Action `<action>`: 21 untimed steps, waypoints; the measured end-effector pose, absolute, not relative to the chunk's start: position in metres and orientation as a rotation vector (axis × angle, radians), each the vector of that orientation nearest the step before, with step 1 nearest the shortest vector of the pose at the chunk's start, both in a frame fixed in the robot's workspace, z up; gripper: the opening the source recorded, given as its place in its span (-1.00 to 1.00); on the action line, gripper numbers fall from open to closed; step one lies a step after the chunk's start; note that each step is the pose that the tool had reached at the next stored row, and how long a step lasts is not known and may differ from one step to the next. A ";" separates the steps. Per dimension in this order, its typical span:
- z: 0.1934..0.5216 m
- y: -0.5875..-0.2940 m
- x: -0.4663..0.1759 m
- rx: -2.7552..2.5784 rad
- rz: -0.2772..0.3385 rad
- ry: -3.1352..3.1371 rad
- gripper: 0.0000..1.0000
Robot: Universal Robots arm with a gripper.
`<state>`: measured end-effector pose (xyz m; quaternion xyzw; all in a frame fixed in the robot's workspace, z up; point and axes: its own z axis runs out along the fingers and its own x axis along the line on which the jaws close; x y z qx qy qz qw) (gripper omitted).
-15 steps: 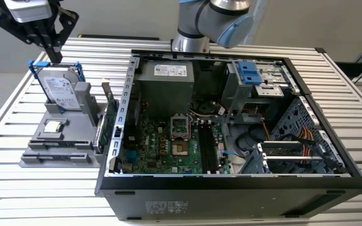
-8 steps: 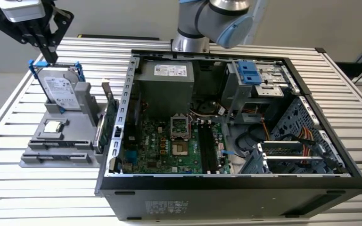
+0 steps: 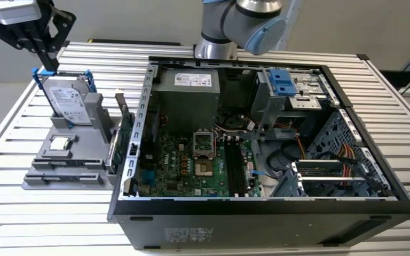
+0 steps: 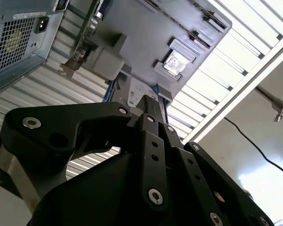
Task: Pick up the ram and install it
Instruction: 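Reach for the ram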
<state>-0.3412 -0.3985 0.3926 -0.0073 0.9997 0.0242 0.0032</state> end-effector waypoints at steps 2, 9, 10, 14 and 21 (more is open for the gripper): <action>0.393 -0.399 -0.344 -0.023 0.076 3.134 -1.00; 0.393 -0.399 -0.351 -0.023 0.076 3.134 -1.00; 0.393 -0.398 -0.352 -0.023 0.076 3.134 -1.00; 0.393 -0.399 -0.355 -0.023 0.076 3.135 -1.00; 0.393 -0.399 -0.360 -0.023 0.076 3.135 -1.00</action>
